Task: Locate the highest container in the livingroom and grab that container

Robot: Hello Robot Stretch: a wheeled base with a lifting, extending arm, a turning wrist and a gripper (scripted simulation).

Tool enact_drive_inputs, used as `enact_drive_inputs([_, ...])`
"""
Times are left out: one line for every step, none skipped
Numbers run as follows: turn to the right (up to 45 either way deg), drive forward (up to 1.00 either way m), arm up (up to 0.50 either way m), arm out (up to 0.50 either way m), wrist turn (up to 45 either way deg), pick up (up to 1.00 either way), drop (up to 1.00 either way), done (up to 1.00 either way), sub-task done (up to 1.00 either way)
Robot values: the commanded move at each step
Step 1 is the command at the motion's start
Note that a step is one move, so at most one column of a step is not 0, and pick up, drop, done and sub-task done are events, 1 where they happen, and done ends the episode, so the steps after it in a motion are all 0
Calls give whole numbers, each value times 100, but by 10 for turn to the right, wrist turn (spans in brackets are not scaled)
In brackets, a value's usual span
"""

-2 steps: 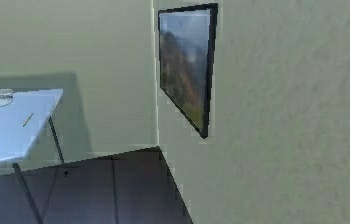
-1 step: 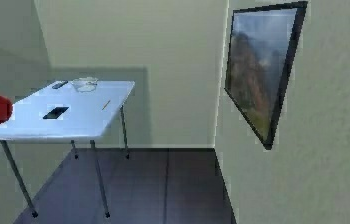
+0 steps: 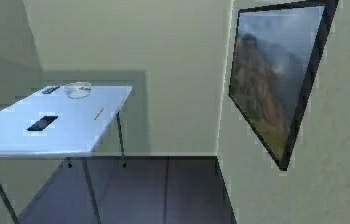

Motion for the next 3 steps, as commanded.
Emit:
enact_drive_inputs([-60,0,0,0,0,0,0,0,0])
enact_drive_inputs([0,85,0,0,0,0,0,0,0])
enact_drive_inputs([-450,0,0,0,0,0,0,0,0])
